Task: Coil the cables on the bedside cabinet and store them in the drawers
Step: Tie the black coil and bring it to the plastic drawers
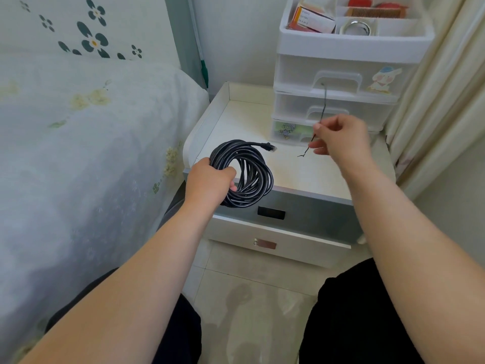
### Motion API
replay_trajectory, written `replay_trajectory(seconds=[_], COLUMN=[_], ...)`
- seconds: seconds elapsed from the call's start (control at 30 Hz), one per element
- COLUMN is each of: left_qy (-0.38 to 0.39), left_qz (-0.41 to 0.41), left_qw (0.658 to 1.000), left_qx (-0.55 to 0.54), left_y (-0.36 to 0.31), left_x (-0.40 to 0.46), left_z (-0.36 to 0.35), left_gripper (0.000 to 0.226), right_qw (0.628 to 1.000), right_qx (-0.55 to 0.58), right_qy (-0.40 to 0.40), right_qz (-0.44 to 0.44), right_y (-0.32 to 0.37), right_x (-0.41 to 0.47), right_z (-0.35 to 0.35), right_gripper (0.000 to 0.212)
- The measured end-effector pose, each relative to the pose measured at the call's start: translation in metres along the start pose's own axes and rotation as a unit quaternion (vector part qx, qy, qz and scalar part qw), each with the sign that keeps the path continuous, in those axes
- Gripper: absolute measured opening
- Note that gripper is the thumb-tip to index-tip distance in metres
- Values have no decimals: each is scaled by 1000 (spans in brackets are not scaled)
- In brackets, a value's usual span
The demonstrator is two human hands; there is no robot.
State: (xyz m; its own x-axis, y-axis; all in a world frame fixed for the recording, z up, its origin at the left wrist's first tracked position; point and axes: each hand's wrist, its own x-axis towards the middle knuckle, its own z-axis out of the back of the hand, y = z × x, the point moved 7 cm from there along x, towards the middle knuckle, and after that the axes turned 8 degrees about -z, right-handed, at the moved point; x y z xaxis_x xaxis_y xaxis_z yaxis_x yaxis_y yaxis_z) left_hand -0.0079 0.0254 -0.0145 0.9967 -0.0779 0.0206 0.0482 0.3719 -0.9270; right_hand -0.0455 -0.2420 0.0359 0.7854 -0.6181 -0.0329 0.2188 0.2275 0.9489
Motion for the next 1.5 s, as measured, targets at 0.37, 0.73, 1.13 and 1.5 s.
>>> replay_trajectory(seconds=[0.37, 0.73, 1.13, 1.5], left_qy=[-47, -64, -34, -28], left_qz=[-8, -9, -48, -55], left_qw=[999, 998, 997, 998], left_qx=[10, 6, 49, 16], left_y=[-1, -4, -20, -26], left_x=[-1, 1, -9, -14], left_z=[3, 3, -16, -28], left_gripper=[5, 2, 4, 24], right_qw=[991, 988, 990, 999], right_qx=[44, -15, -76, 2], right_qy=[119, 137, 94, 47], right_qz=[52, 71, 77, 22], right_y=[31, 34, 11, -4], right_x=[-78, -83, -75, -79], right_z=[-43, -44, -69, -86], right_gripper=[17, 18, 15, 23])
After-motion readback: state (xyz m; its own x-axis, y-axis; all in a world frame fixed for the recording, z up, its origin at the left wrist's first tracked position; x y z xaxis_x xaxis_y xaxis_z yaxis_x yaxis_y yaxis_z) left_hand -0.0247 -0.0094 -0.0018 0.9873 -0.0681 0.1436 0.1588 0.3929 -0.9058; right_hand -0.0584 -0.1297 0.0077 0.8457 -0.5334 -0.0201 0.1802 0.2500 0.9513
